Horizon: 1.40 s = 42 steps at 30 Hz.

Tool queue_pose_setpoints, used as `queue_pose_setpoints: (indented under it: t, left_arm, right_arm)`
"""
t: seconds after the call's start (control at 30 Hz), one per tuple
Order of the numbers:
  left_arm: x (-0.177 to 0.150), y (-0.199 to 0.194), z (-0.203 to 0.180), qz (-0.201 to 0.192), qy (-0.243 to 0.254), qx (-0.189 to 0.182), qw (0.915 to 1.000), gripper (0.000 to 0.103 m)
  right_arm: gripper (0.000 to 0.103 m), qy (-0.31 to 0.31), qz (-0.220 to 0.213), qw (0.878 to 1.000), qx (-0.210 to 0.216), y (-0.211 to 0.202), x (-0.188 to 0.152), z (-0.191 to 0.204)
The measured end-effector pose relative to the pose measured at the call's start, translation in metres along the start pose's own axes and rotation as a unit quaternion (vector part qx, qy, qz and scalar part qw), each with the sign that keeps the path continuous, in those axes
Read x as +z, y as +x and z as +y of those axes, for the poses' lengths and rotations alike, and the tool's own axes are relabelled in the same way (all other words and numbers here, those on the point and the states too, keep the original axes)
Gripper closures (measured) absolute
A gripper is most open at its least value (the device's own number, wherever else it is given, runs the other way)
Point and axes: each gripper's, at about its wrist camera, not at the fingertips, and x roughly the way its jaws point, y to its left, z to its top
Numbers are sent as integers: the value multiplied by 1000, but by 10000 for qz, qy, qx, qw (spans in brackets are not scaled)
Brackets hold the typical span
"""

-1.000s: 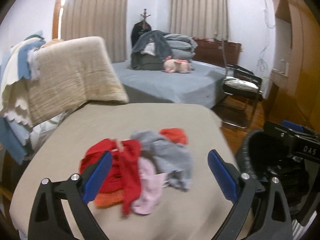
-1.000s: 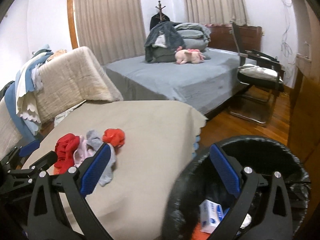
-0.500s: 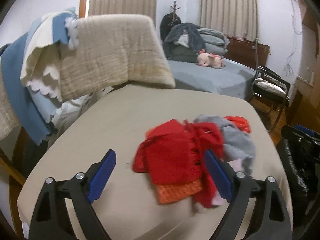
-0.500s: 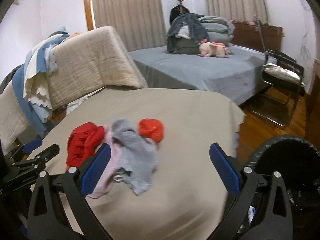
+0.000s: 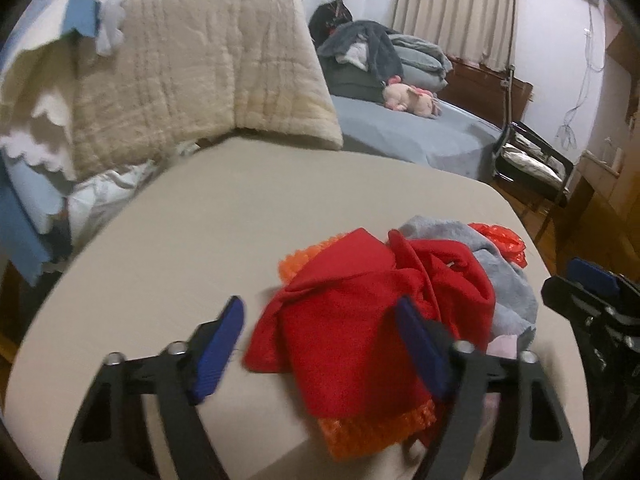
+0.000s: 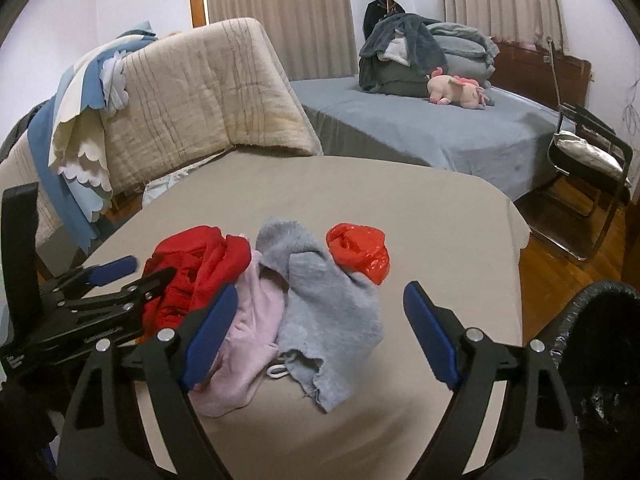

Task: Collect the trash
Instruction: 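Bring both tools back to the red cloths on the table, then grasp a red cloth with the left tool while the right tool grasps a red glove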

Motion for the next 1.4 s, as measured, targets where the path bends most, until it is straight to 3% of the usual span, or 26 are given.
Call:
queue_pose_setpoints:
  t: [0.07,0.17,0.23,0.3,0.67,0.83,0.9,1.03,1.17,1.2,1.27,1.4]
  left_arm:
    - [0,5,0,95,-44,-178,9998,59]
    - [1,5,-2,76,-55,-394,9992,81]
    - [2,1,-3,19,-39,-410,9991,93]
    - [4,-5,-2,-42,-102,-461,9989,97]
    - [11,-51,20,-520,-494,-424,9965,98]
    - [2,-47,31,-332,-530,-167,9979,98]
    - [-1,-43,34,-235,-526,-114,9983,98]
    - [-5,-39,36,-142,-522,-89,9985,98]
    - [-8,-41,36,-149,-529,-96,9984,81]
    - [-8,-43,36,-165,-524,-103,9984,77]
    - [-8,-45,35,-197,-517,-90,9984,59]
    - [-7,-43,30,-228,-441,-110,9987,48]
  right_arm:
    - [21,-25,37,10000,-7,2,0,1]
    - [21,-54,46,10000,8,4,0,4]
    - [21,-78,40,10000,30,6,1,7]
    - [21,-92,21,9999,58,6,3,9]
    - [23,-271,-37,9991,339,11,10,35]
    - [26,-322,135,9983,473,25,7,50]
    - [28,-381,212,9978,498,31,6,56]
    - [46,-481,388,9964,582,43,3,65]
    - [84,-522,574,9934,848,48,0,67]
    - [86,-527,580,9930,886,47,0,67]
    - [88,-503,524,9928,948,41,2,66]
    - [88,-427,342,9934,1011,24,9,59]
